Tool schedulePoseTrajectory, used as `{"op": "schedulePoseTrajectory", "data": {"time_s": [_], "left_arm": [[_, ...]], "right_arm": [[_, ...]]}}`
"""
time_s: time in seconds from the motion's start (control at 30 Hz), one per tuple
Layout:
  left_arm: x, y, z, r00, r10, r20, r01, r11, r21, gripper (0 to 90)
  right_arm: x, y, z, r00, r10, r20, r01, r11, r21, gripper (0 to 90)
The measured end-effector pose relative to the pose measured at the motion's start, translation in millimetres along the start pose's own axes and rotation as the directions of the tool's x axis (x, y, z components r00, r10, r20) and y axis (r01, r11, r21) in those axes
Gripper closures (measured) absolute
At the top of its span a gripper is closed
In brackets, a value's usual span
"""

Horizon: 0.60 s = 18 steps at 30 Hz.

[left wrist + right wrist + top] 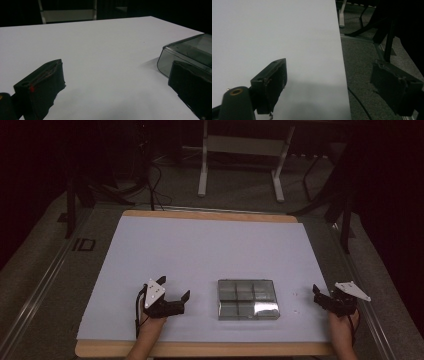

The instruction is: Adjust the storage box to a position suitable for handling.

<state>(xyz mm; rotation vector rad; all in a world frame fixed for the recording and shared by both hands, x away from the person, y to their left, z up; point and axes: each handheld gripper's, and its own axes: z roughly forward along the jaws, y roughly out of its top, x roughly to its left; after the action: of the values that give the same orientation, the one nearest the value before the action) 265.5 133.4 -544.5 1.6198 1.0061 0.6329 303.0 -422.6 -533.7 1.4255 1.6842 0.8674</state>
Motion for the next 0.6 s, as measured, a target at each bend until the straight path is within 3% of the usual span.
{"op": "schedulePoseTrajectory", "data": {"time_s": [0.1, 0.2, 0.37, 0.6], "left_arm": [[0.7, 0.6, -0.2, 0.9997, -0.013, 0.018, 0.013, 0.9999, 0.008, 0.9], [3.4, 2.1, 2.1, 0.9984, -0.03, 0.049, 0.028, 0.9989, 0.037, 0.9], [4.4, 4.0, 5.7, 0.9946, -0.046, 0.092, 0.039, 0.9964, 0.075, 0.8], [0.9, 7.2, 9.5, 0.9882, -0.045, 0.146, 0.03, 0.9944, 0.101, 0.8]], "right_arm": [[-3.9, 1.7, 1.9, 0.9989, 0.033, -0.034, -0.032, 0.9992, 0.024, 14.3], [-4.8, 2.6, 2.4, 0.9984, 0.033, -0.047, -0.032, 0.9992, 0.025, 14.4], [-4.7, 10.1, 0.9, 0.993, -0.024, -0.116, 0.027, 0.9995, 0.018, 14.4], [-2.9, 21.4, -5.0, 0.981, -0.023, -0.193, 0.025, 0.9997, 0.006, 13.8]]}}
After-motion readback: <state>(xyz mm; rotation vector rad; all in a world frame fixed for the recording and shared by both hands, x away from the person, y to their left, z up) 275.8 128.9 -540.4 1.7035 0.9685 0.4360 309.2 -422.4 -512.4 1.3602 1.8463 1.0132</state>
